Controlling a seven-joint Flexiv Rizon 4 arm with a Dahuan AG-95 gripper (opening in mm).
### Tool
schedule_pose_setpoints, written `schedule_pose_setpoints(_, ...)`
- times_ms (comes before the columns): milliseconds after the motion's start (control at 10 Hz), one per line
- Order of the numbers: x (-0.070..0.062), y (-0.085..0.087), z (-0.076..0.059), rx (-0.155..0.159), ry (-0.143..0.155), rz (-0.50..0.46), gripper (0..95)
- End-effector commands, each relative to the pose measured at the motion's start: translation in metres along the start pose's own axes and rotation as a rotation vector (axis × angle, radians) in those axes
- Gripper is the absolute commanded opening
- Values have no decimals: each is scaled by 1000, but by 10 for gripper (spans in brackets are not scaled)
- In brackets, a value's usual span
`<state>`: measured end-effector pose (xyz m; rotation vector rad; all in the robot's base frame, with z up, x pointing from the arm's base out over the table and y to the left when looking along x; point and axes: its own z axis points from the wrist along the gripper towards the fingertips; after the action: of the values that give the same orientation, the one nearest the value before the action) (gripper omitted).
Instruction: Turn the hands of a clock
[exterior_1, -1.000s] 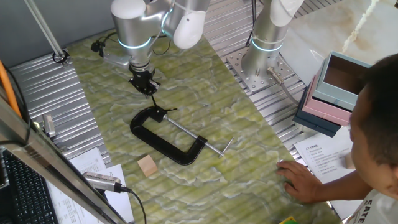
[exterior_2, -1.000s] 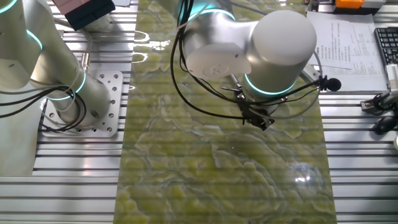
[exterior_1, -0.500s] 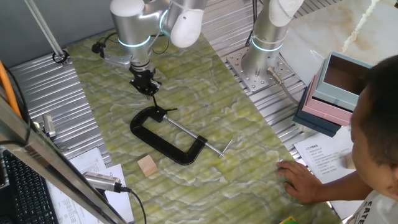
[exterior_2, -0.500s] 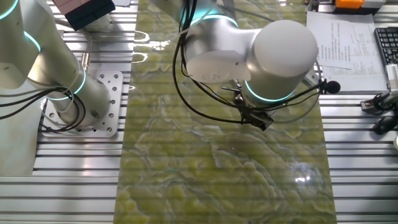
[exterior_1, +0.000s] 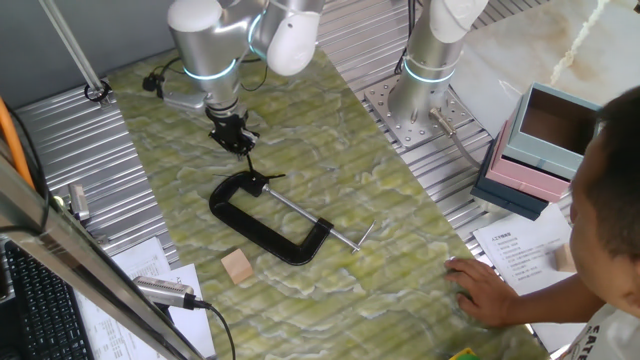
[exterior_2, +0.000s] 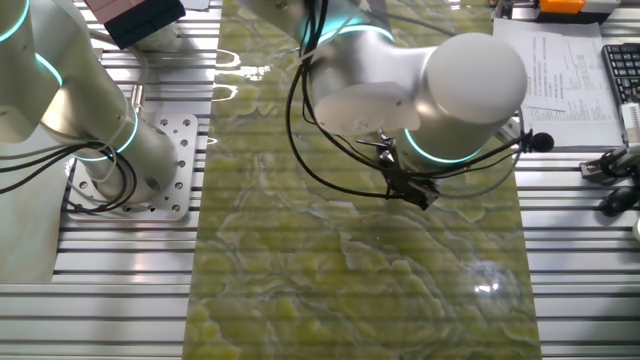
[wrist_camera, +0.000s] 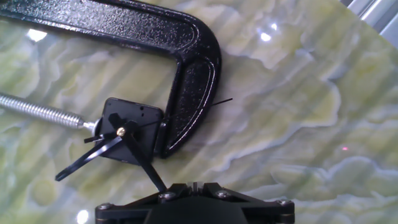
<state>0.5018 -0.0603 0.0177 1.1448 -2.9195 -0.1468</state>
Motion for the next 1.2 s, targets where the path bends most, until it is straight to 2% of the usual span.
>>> schedule_pose_setpoints(100,1,3,0,-15,16,12,0)
schedule_pose_setpoints(400,2,9,-2,-34,33,12,0)
schedule_pose_setpoints(800,1,24,-7,-51,55,37,0)
schedule_pose_setpoints(1200,5,32,-8,-61,62,40,0)
